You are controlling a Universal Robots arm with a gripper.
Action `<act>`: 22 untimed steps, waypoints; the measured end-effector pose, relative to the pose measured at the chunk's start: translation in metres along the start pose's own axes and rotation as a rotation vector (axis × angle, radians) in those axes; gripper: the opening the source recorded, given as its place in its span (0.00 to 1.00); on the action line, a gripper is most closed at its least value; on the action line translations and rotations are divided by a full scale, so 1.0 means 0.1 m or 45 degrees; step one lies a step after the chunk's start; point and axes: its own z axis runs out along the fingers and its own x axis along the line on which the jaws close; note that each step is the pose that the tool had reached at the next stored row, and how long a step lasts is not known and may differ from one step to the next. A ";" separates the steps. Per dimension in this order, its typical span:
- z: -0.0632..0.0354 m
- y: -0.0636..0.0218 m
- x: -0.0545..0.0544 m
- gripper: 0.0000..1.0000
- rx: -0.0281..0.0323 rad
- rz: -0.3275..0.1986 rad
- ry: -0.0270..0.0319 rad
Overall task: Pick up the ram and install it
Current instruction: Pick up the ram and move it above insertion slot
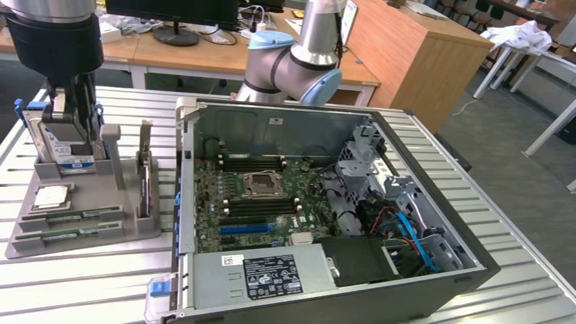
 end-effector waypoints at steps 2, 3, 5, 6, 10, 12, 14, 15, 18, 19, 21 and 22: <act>0.009 0.002 0.00 0.36 0.0000 0.000 0.0000; 0.014 0.002 0.00 0.36 -0.0001 0.000 0.0001; 0.024 0.004 0.00 0.36 -0.0001 0.000 0.0001; 0.029 0.005 0.00 0.36 -0.0001 0.000 0.0001; 0.050 0.007 0.00 0.36 -0.0001 0.000 0.0000; 0.060 0.009 0.00 0.36 -0.0001 0.000 0.0000; 0.070 0.010 0.00 0.36 -0.0001 0.000 0.0001; 0.075 0.012 0.00 0.36 0.0000 0.000 0.0000; 0.091 0.017 0.00 0.36 -0.0002 0.000 0.0001; 0.097 0.019 0.00 0.36 -0.0001 0.000 0.0001; 0.107 0.022 0.00 0.36 -0.0001 0.000 0.0001; 0.113 0.023 0.01 0.36 -0.0001 0.000 0.0001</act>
